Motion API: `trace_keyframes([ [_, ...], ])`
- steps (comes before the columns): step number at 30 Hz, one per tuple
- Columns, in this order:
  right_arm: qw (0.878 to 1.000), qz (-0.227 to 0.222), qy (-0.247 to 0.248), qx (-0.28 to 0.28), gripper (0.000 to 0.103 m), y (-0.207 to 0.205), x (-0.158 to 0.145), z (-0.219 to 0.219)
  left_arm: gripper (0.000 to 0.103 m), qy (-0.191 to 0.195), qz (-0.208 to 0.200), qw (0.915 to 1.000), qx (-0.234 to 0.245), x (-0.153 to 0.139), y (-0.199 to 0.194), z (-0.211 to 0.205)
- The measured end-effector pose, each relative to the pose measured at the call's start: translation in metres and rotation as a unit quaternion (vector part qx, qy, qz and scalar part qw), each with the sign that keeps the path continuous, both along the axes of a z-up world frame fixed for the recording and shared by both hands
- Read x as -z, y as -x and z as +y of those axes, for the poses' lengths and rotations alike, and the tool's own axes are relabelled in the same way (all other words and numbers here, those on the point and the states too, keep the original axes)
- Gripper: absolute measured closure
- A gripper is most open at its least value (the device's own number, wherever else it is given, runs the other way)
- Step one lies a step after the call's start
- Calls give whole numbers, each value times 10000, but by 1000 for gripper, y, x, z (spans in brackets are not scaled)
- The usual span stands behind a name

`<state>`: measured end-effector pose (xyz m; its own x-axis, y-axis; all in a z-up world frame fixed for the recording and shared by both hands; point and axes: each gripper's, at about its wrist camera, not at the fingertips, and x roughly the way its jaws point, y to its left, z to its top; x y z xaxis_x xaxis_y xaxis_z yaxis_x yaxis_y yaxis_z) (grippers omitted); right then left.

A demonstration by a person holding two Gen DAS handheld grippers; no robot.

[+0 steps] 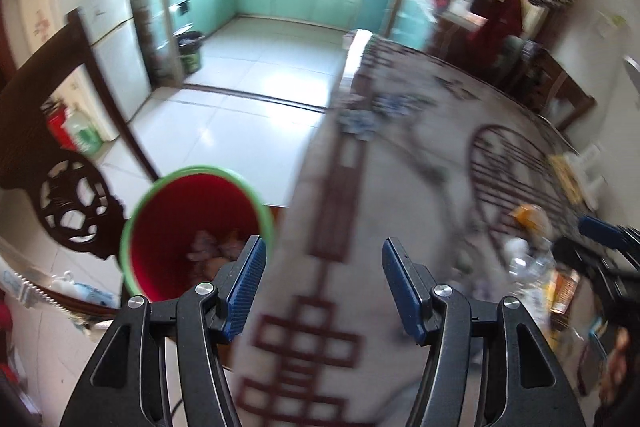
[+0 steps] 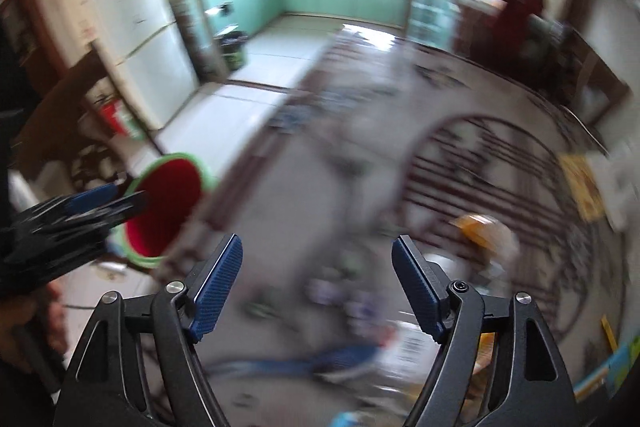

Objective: Collect trash
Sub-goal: 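Grasp the orange snack wrapper with the right tool while the left tool grasps a clear plastic bottle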

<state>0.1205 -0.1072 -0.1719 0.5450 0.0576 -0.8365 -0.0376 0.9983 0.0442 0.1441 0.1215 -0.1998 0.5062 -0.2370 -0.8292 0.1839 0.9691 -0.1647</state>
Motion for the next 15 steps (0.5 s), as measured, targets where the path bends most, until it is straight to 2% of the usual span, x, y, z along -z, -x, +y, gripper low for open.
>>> trace_keyframes([
  [3,9988,141,271,393,23,-7,11,-53,44,91,35,9995,286,-6,14,-35],
  [5,9973,357,506,405,23,-21,24,-85,44,133,113,9987,474,-6,23,-60],
  [11,9867,1296,965,-154,23,-66,86,-142,44,244,425,9930,1075,1,49,-134],
  [15,9797,1587,1155,-416,23,-80,119,-159,44,172,669,9864,1489,14,65,-185],
])
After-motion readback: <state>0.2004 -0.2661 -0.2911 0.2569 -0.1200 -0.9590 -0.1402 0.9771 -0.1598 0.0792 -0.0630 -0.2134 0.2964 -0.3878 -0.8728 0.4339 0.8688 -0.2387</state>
